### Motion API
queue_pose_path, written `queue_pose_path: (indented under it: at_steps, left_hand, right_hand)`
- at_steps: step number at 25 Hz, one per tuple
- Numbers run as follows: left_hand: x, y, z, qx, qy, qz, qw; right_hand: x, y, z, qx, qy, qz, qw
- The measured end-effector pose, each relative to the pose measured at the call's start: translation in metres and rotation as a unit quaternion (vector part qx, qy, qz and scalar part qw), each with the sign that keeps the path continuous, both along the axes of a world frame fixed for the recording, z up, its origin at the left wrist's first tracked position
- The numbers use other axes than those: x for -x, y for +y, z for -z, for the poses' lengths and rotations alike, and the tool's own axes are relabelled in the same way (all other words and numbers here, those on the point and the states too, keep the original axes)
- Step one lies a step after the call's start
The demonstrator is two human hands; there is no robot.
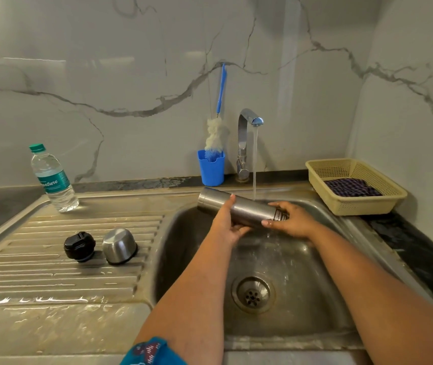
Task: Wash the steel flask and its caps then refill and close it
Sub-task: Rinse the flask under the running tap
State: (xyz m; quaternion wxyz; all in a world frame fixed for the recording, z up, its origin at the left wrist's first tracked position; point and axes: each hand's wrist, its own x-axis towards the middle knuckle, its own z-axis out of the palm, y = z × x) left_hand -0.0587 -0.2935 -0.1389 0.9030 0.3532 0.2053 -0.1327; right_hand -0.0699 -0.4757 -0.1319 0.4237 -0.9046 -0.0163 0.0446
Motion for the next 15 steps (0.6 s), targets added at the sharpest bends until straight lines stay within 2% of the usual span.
queue_pose_path:
  at_steps: [2, 3, 4, 7, 10, 15]
  left_hand:
    - [0.001, 0.001, -0.001, 0.015, -0.009, -0.018, 1.0]
    - [0.0, 0.005, -0.001, 0.006, -0.009, -0.041, 0.999]
    - [-0.003, 0.009, -0.001, -0.009, -0.004, -0.072, 0.997]
    - [-0.009, 0.021, 0.001, -0.06, 0.03, -0.112, 0.991]
    - [-0.004, 0.018, 0.008, -0.062, 0.089, -0.033, 0.994]
    - [-0.009, 0.012, 0.017, -0.146, 0.139, 0.081, 0.976]
  right_hand:
    - [-0.001, -0.004, -0.001, -0.195, -0.006, 0.04, 0.98]
    - [-0.003, -0.008, -0.003, -0.266, -0.011, 0.053, 0.962]
    - [-0.003, -0.01, -0.006, -0.299, -0.022, 0.062, 0.952]
    - [-0.005, -0.007, -0.015, -0.296, -0.073, 0.106, 0.946]
    - [-0.007, 0.003, -0.021, -0.271, -0.15, 0.155, 0.938]
    - [-0.013, 0.013, -0.02, -0.378, -0.1, 0.079, 0.917]
